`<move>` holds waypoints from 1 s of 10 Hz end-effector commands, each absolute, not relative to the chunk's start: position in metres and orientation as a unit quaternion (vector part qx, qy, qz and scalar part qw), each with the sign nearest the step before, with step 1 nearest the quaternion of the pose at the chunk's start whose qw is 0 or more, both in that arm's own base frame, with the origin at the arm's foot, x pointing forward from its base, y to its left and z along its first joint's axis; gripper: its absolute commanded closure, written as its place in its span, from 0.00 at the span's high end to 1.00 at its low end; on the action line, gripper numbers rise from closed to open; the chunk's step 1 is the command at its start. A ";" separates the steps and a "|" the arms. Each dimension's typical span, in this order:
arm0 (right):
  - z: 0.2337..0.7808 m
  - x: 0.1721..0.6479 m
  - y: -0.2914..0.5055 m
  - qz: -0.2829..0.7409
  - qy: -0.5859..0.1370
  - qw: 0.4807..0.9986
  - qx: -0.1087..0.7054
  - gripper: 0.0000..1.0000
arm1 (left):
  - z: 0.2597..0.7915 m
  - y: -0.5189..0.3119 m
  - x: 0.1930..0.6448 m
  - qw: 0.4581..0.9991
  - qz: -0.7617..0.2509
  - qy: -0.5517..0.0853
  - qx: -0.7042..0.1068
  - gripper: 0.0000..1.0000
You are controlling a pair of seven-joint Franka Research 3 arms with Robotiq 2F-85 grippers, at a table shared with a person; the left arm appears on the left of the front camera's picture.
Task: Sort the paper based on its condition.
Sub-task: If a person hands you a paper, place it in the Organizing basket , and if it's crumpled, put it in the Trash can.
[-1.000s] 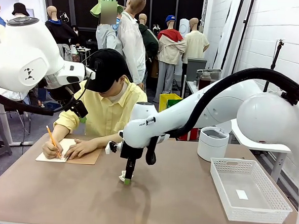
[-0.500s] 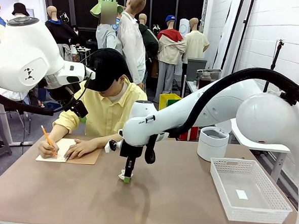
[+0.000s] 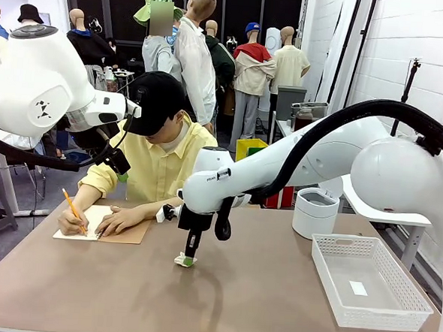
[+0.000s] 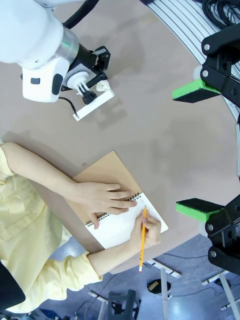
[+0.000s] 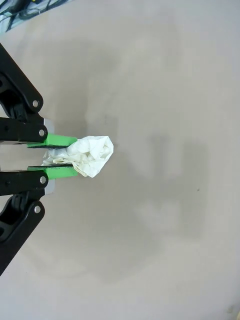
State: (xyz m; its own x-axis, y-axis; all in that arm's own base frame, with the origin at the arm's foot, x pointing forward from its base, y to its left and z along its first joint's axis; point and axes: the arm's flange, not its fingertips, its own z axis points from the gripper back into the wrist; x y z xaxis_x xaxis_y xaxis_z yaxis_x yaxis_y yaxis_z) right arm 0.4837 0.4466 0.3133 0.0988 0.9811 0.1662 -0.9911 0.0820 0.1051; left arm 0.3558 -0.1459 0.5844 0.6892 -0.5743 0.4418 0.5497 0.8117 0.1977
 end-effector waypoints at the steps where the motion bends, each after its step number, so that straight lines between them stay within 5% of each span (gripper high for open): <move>1: 0.333 0.483 0.426 0.645 -0.043 0.754 0.116 0.18 | 0.585 -0.145 0.356 0.919 -0.304 -0.251 0.024 1.00; 10: 0.493 0.514 0.259 0.482 -0.059 0.873 -0.034 0.18 | 0.585 -0.145 0.356 0.919 -0.304 -0.251 0.024 1.00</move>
